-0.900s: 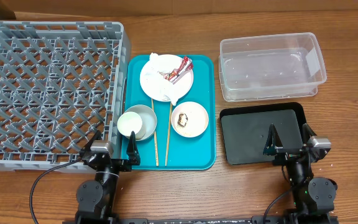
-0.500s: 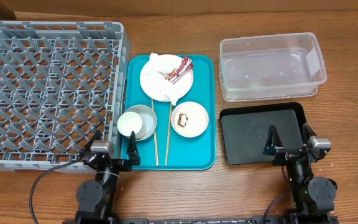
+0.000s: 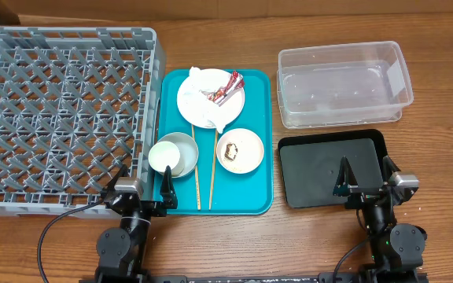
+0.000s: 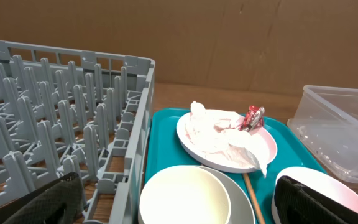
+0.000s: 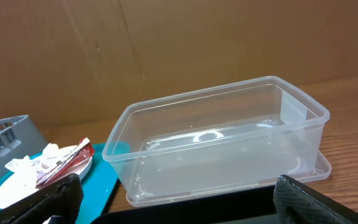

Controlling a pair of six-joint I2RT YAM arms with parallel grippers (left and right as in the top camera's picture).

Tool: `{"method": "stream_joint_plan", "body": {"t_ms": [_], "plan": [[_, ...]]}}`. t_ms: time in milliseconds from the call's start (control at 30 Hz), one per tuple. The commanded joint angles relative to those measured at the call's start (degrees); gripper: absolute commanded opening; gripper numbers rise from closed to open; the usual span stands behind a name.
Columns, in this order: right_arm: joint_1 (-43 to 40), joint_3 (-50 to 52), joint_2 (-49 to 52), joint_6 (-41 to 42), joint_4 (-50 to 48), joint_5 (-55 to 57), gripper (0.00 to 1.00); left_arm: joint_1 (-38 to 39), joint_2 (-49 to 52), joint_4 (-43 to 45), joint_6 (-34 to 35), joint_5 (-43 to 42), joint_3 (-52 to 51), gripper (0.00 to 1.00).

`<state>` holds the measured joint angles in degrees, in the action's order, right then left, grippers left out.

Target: Sort waste into correct bins and load items into the dishwasher

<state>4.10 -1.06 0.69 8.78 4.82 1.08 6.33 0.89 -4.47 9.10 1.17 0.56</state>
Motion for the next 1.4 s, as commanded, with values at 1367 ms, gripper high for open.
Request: {"method": "stream_joint_plan", "body": {"t_ms": [1367], "plan": [[-0.4, 0.6, -0.4, 0.6, -0.1, 0.2, 1.00, -0.3, -0.6, 0.2, 0.8, 0.9, -0.3, 1.00]]}}
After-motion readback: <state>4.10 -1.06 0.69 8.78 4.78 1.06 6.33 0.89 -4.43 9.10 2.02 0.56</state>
